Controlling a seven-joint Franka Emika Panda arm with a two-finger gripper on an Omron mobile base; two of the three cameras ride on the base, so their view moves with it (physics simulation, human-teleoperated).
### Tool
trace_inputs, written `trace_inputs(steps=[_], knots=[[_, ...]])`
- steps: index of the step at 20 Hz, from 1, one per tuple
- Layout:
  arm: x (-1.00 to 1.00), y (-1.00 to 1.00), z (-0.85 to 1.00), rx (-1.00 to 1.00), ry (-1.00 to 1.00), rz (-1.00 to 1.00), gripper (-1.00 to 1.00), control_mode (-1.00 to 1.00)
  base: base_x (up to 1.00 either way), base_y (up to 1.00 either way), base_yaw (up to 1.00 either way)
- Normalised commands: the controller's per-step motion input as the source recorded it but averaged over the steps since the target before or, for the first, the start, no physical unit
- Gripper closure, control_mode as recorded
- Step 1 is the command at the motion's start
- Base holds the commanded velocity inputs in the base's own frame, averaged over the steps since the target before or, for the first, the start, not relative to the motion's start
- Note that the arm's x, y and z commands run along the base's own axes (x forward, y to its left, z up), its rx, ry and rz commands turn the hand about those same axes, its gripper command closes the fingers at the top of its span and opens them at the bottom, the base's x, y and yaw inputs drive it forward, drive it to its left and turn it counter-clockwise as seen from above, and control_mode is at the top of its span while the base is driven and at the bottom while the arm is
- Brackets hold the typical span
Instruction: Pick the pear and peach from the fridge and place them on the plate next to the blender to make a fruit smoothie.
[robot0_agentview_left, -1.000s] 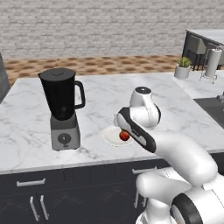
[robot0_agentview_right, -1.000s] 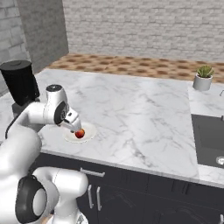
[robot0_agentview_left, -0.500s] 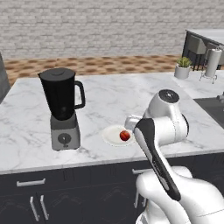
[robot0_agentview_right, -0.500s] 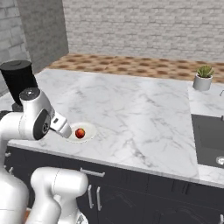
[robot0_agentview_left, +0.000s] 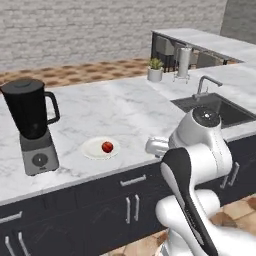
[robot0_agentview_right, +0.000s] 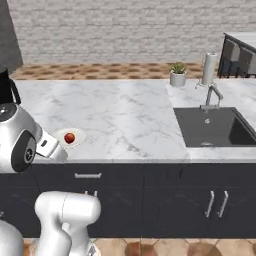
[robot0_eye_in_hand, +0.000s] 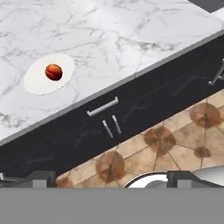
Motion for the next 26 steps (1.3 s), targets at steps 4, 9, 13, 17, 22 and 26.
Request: trace_inputs(steps=[4, 9, 13, 17, 22, 26], knots=[[0.00, 0.00, 0.00, 0.00, 0.00, 0.00, -1.00, 1.00, -0.77, 0.00, -0.76], [0.00, 0.00, 0.00, 0.00, 0.00, 0.00, -1.00, 1.00, -0.35, -0.13, -0.79], [0.00, 0.00, 0.00, 0.00, 0.00, 0.00, -1.00, 1.00, 0.03, -0.31, -0.78], [0.00, 0.00, 0.00, 0.00, 0.00, 0.00, -1.00, 1.00, 0.53, -0.11, -0.64], [0.00, 0.00, 0.00, 0.00, 0.00, 0.00, -1.00, 1.00, 0.91, 0.00, -0.56], [0.00, 0.00, 0.00, 0.00, 0.00, 0.00, -1.00, 1.00, 0.93, -0.05, -0.52]])
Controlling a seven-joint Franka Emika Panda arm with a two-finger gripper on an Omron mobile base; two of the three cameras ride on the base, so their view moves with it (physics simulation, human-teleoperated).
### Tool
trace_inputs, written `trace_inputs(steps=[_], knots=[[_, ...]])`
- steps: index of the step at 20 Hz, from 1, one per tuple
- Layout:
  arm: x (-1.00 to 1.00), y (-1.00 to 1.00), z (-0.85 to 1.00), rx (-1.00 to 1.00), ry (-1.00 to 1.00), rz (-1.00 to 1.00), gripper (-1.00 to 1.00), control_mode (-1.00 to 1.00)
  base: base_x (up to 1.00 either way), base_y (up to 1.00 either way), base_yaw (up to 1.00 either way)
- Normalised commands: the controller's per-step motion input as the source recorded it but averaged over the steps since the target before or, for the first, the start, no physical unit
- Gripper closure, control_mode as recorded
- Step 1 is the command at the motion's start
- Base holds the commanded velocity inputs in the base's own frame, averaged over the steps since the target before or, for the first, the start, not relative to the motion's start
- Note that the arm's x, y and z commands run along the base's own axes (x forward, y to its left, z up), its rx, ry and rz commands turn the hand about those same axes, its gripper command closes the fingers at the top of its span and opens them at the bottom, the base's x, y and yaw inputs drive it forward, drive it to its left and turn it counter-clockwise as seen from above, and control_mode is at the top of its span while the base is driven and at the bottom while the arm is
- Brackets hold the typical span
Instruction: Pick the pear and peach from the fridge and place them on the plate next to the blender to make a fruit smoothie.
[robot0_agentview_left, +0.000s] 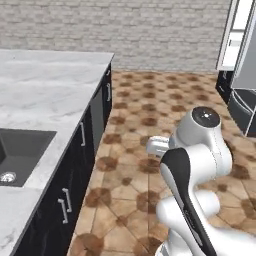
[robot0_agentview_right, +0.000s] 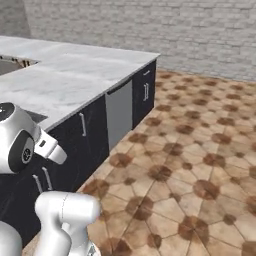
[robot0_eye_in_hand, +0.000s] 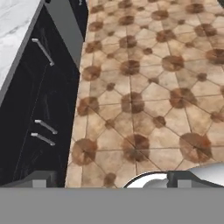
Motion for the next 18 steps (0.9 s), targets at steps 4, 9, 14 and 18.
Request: trace_inputs(steps=[4, 9, 14, 18], knots=[[0.00, 0.00, 0.00, 0.00, 0.00, 0.00, -1.00, 1.00, 0.88, -0.34, -0.47], [0.00, 0.00, 0.00, 0.00, 0.00, 0.00, -1.00, 1.00, 0.99, -0.36, -0.41], [0.00, 0.00, 0.00, 0.00, 0.00, 0.00, -1.00, 1.00, 1.00, -0.08, -0.37], [0.00, 0.00, 0.00, 0.00, 0.00, 0.00, -1.00, 1.00, 1.00, 0.00, -0.32]])
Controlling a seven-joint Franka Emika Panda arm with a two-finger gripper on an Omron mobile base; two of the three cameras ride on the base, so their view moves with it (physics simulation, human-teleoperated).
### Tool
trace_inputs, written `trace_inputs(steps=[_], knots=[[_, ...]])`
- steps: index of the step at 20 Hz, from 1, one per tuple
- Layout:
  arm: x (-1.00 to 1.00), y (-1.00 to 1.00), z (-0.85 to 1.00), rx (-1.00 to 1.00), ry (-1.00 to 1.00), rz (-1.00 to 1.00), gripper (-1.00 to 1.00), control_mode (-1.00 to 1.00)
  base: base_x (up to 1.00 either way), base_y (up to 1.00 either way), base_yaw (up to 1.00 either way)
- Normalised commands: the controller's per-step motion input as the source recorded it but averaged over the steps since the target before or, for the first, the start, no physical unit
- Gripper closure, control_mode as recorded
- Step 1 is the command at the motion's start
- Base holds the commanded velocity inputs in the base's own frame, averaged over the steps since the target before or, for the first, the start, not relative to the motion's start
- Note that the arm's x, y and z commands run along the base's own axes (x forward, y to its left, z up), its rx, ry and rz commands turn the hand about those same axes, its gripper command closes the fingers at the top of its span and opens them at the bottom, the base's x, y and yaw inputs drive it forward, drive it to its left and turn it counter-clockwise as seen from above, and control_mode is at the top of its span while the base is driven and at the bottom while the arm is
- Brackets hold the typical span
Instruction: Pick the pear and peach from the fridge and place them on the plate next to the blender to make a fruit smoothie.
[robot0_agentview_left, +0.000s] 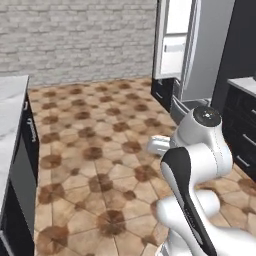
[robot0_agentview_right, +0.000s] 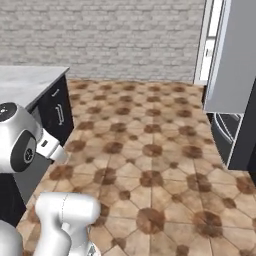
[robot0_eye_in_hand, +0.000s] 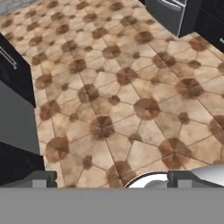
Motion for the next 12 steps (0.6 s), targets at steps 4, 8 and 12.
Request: trace_inputs(steps=[4, 8, 12], knots=[[0.00, 0.00, 0.00, 0.00, 0.00, 0.00, -1.00, 1.00, 1.00, 0.00, -0.29], [0.00, 0.00, 0.00, 0.00, 0.00, 0.00, -1.00, 1.00, 1.00, 0.00, -0.27], [0.00, 0.00, 0.00, 0.00, 0.00, 0.00, -1.00, 1.00, 1.00, -0.06, -0.26]])
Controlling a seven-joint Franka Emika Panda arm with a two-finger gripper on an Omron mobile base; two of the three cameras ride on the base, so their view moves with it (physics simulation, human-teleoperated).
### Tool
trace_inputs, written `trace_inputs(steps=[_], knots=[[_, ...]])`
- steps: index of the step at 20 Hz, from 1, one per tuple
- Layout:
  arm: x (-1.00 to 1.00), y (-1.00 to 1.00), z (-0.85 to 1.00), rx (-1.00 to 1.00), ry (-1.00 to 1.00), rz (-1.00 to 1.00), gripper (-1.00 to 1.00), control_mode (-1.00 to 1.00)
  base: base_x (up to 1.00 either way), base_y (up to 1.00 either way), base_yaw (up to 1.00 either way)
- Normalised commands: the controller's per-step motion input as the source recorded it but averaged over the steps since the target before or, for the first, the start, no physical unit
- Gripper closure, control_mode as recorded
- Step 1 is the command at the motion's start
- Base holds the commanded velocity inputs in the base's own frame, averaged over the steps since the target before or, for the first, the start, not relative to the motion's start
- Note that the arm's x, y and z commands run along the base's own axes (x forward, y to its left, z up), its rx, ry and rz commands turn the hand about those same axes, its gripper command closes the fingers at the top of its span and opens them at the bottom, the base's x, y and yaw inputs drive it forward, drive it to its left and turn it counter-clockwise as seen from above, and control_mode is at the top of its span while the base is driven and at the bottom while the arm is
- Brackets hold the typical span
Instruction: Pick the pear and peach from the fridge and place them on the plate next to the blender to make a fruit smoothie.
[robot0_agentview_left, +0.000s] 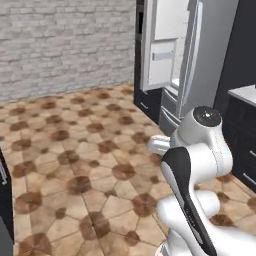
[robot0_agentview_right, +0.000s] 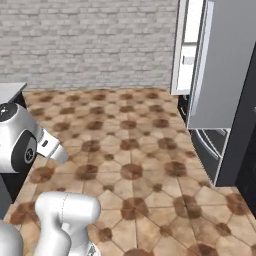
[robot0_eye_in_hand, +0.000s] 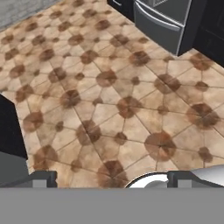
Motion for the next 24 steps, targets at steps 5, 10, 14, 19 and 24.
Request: trace_inputs(steps=[5, 10, 14, 19, 24], knots=[[0.00, 0.00, 0.00, 0.00, 0.00, 0.00, -1.00, 1.00, 1.00, -0.05, -0.25], [0.00, 0.00, 0.00, 0.00, 0.00, 0.00, -1.00, 1.00, 1.00, 0.00, -0.32], [0.00, 0.00, 0.00, 0.00, 0.00, 0.00, -1.00, 1.00, 1.00, 0.02, -0.34], [0.00, 0.00, 0.00, 0.00, 0.00, 0.00, -1.00, 1.00, 1.00, 0.09, -0.37], [0.00, 0.00, 0.00, 0.00, 0.00, 0.00, -1.00, 1.00, 1.00, 0.23, -0.43]])
